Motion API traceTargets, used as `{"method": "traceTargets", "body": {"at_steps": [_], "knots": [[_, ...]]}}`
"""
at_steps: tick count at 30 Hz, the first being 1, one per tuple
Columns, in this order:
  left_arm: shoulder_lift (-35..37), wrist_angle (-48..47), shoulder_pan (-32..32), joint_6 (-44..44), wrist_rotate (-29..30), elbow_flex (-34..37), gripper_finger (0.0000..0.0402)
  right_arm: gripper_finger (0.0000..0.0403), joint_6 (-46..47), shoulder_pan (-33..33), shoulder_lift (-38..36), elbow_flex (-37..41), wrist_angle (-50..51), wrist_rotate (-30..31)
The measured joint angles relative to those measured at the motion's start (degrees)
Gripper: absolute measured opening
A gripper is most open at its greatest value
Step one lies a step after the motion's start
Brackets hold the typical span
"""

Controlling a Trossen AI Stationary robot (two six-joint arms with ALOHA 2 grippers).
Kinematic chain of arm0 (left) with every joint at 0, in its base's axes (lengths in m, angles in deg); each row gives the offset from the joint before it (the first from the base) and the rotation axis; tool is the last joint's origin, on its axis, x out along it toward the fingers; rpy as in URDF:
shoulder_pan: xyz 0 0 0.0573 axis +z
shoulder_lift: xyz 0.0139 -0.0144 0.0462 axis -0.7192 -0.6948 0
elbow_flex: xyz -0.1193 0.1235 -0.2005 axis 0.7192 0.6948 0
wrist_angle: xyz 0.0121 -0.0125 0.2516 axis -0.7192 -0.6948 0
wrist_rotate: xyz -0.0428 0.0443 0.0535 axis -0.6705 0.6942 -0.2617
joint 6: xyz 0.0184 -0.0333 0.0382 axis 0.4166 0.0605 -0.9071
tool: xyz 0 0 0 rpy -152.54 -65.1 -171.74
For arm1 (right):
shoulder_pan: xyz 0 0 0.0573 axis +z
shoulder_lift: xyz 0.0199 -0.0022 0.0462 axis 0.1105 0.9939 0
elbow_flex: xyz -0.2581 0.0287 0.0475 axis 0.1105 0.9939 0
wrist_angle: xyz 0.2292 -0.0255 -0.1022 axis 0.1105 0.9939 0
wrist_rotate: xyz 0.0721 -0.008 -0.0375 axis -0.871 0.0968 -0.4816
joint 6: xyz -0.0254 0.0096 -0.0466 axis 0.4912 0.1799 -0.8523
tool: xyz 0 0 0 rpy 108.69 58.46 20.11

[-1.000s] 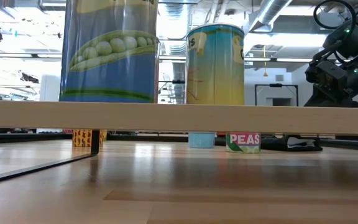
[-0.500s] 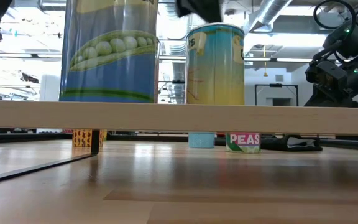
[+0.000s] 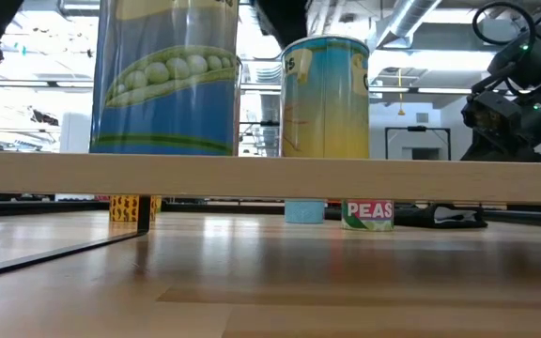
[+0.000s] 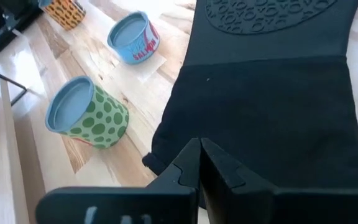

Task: Pick and place cans onto a shelf
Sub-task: Adjust the cans on the shelf

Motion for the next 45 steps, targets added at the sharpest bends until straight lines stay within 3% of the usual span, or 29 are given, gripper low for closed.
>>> {"method": "traceTargets", "body": {"at_steps": [4,8,10,15,29,45], "knots": [[1.25,-5.12,1.02,1.8,1.93,-2.25,0.0,0.0033,0.11,0.04,0.0,0.0,0.6,0.0],[0.76,-15.79,1.94,7.09,0.56,-0.97,0.0,0.0033,0.12,0.02,-0.01,0.0,1.36,-0.04],[0.92,-16.76,2.0,9.37,-0.53,0.49,0.0,0.0033,0.08,0.04,0.0,0.0,1.92,-0.03],[0.86,-15.1,1.77,13.88,-5.57,2.64,0.0,0.0033,-0.14,0.02,0.0,0.0,1.89,-0.09],[0.83,-16.59,-0.16,25.76,-9.56,4.94,0.0,0.0033,-0.33,0.02,0.0,0.0,2.07,-0.17],[0.83,-16.95,-1.64,29.13,-11.87,4.94,0.0,0.0033,-1.38,0.02,0.0,0.0,2.07,-0.17]]}}
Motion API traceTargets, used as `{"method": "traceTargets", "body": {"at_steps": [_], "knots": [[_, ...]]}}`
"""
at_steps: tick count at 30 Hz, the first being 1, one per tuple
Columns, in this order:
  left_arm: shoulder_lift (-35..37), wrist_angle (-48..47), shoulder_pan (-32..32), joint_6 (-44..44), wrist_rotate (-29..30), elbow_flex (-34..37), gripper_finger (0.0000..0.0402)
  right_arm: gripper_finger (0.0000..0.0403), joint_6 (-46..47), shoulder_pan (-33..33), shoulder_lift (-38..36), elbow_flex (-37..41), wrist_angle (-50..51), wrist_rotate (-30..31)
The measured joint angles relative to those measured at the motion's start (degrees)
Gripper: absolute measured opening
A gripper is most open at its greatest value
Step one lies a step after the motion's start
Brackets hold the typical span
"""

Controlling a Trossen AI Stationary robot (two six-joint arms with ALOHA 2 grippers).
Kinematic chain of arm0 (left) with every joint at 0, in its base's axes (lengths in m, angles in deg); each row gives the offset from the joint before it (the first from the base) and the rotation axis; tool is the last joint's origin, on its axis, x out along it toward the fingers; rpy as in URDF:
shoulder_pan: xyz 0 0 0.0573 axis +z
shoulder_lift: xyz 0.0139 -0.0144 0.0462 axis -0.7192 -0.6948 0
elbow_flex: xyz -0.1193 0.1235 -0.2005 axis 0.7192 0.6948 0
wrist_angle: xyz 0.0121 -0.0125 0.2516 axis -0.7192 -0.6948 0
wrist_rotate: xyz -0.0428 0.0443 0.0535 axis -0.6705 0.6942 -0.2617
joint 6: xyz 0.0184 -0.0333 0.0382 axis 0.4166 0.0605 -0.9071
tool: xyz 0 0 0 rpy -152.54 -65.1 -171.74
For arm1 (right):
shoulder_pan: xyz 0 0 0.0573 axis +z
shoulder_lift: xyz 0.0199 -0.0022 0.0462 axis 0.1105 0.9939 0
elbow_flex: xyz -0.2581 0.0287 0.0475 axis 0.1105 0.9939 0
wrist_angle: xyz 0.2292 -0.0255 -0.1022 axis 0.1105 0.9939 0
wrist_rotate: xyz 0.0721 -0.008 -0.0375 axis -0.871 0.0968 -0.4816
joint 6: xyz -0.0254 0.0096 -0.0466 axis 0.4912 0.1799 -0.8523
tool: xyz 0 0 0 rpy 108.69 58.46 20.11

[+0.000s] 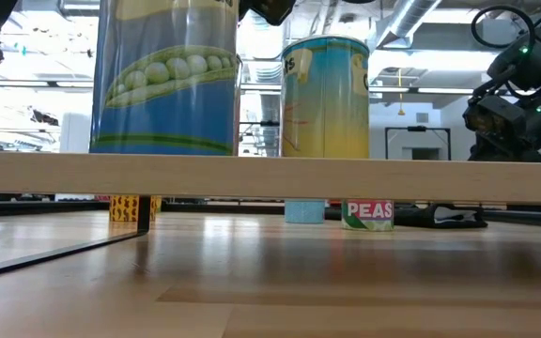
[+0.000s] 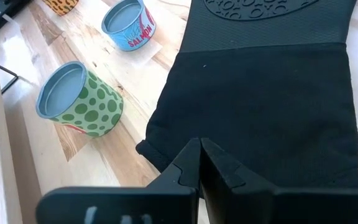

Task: Pick and place cans onto a shelf
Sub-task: Adjust the cans on the shelf

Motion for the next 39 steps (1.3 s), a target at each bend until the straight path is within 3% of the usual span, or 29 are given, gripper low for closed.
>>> {"method": "traceTargets", "body": {"at_steps": [10,17,26,31,39], "knots": [[0.0,1.57,-0.69,0.31,-1.6,0.0,0.0,0.0033,-0.02,0.0,0.0,0.0,0.0,0.0],[-0.02,1.89,-0.61,0.7,8.03,-0.37,0.0,0.0033,-0.02,0.0,0.0,0.0,0.0,0.0],[-0.5,27.74,0.93,-9.63,7.47,-0.63,0.0,0.0033,0.0,0.0,0.0,-0.02,0.0,0.0],[-1.24,36.39,1.38,-12.11,7.21,-0.66,0.0,0.0033,0.0,0.01,-0.01,-0.02,0.0,0.0],[-4.73,42.5,1.4,-13.72,3.2,-0.56,0.0,0.0033,0.0,0.01,0.0,-0.02,0.02,0.02]]}}
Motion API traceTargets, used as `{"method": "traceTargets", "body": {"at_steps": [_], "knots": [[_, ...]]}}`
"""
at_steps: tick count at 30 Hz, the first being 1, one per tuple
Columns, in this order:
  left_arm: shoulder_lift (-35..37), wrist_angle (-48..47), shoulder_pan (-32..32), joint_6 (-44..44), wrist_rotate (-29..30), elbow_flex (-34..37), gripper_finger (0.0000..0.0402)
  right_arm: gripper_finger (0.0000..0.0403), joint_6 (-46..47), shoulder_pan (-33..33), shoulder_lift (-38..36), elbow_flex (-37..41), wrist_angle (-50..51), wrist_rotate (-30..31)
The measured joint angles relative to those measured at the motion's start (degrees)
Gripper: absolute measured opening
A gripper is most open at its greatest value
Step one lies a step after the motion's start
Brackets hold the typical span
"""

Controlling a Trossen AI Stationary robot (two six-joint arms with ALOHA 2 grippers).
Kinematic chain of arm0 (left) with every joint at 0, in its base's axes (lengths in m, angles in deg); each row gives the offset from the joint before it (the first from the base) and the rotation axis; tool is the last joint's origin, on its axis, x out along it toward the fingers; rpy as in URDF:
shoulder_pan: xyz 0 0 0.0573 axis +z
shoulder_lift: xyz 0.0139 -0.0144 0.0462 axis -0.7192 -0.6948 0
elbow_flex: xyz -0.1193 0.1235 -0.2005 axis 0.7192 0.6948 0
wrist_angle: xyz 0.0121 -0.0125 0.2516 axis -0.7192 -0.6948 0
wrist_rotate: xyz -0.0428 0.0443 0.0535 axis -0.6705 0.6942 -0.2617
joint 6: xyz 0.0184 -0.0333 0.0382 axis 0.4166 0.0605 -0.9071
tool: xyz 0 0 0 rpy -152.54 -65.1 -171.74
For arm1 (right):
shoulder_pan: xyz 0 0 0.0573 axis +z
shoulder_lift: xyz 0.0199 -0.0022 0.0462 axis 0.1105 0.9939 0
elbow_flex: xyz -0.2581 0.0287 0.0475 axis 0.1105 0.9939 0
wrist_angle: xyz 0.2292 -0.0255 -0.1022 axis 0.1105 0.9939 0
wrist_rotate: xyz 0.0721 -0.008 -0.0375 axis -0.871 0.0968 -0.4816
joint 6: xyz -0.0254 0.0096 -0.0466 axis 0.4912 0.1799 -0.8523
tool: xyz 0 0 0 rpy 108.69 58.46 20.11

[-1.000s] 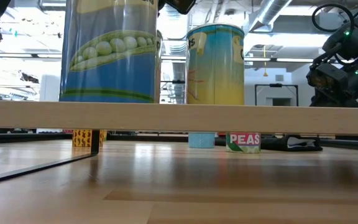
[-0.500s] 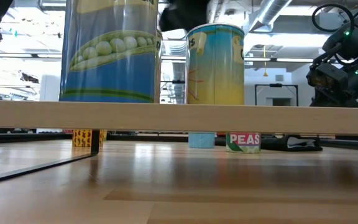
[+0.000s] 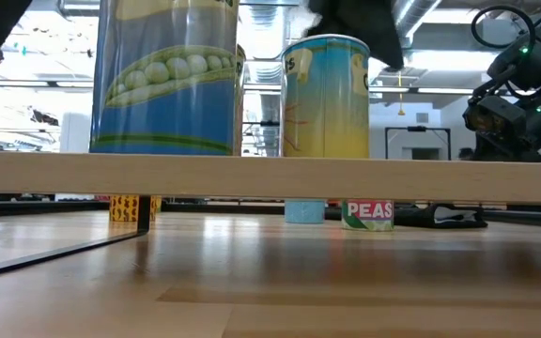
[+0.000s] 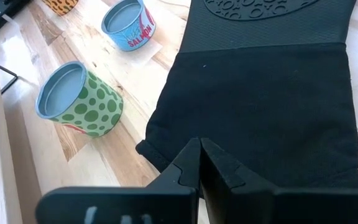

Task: Pick and place cans onto a shelf
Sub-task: Adjust the cans on the shelf

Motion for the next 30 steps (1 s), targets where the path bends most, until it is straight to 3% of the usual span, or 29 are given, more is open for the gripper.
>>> {"method": "traceTargets", "body": {"at_steps": [10,30], "knots": [[-1.6,0.21,-0.67,1.74,-3.33,-0.03,0.0,0.0033,0.0,-0.01,-0.02,-0.02,0.16,0.09],[-1.58,-5.49,-0.9,4.21,-3.12,-0.07,0.0,0.0033,0.0,-0.03,0.0,-0.02,0.33,0.14]]}}
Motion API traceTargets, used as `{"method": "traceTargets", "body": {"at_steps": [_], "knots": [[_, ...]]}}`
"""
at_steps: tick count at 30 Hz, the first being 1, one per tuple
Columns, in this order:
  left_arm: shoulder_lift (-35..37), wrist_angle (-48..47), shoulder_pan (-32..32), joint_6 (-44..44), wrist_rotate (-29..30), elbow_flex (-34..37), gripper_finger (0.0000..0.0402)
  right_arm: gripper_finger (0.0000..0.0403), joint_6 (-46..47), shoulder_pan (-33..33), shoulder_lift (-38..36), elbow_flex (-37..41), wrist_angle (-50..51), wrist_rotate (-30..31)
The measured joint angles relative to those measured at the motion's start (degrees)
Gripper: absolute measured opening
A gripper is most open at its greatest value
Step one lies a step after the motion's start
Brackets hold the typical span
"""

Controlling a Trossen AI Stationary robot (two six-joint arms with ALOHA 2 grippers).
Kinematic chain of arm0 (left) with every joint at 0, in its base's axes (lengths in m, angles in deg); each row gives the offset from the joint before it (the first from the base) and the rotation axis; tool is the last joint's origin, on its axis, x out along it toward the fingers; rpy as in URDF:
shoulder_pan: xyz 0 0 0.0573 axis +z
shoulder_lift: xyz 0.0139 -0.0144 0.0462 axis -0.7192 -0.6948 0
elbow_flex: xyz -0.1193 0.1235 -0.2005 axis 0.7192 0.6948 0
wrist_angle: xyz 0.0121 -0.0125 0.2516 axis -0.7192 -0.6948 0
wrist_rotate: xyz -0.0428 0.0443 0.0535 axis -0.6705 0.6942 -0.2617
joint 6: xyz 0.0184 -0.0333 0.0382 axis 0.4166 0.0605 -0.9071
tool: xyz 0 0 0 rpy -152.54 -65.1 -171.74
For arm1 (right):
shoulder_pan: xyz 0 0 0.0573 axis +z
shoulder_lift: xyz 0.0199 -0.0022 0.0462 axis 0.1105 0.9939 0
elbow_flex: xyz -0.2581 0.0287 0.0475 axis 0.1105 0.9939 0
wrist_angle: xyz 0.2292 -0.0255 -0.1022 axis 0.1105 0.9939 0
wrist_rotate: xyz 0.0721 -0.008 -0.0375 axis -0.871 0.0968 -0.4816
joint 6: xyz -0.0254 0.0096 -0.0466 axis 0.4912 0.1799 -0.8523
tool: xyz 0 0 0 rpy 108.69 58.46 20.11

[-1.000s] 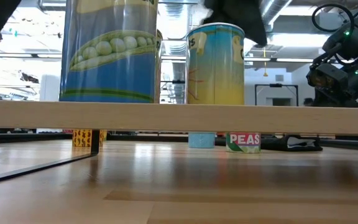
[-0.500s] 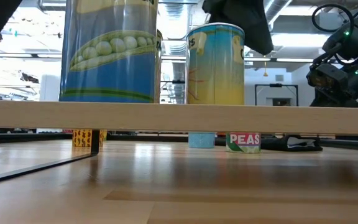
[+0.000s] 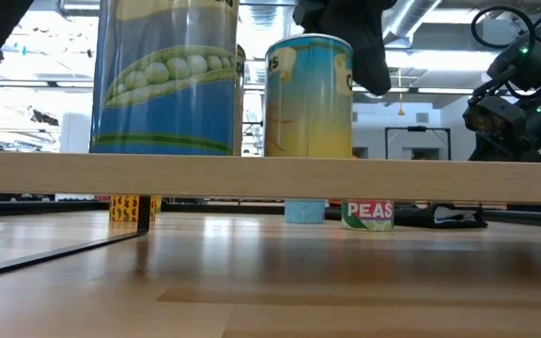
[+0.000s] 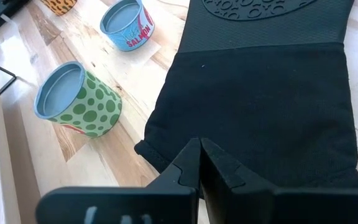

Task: Pick and place cans onto a shelf
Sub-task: Adjust the cans on the shelf, then put the canned mushroom on the shelf

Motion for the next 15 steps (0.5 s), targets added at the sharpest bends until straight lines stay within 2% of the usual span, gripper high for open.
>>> {"method": "traceTargets", "body": {"at_steps": [5,9,13,15], "knots": [[-0.02,-0.06,0.85,-5.63,7.41,-6.3,0.0,0.0033,0.0,0.0,0.0,0.0,-0.01,-0.01],[0.25,-6.37,1.88,-11.97,17.89,-15.61,0.0,0.0033,3.39,-0.02,0.0,0.0,-0.5,-0.09],[5.93,-9.29,2.67,-12.8,26.7,-12.0,0.0,0.0033,8.47,0.47,0.0,0.0,-8.8,-3.0],[7.59,-16.98,2.81,-10.39,29.59,-11.87,0.0,0.0033,8.64,1.23,0.0,0.0,-16.68,-5.99]]}}
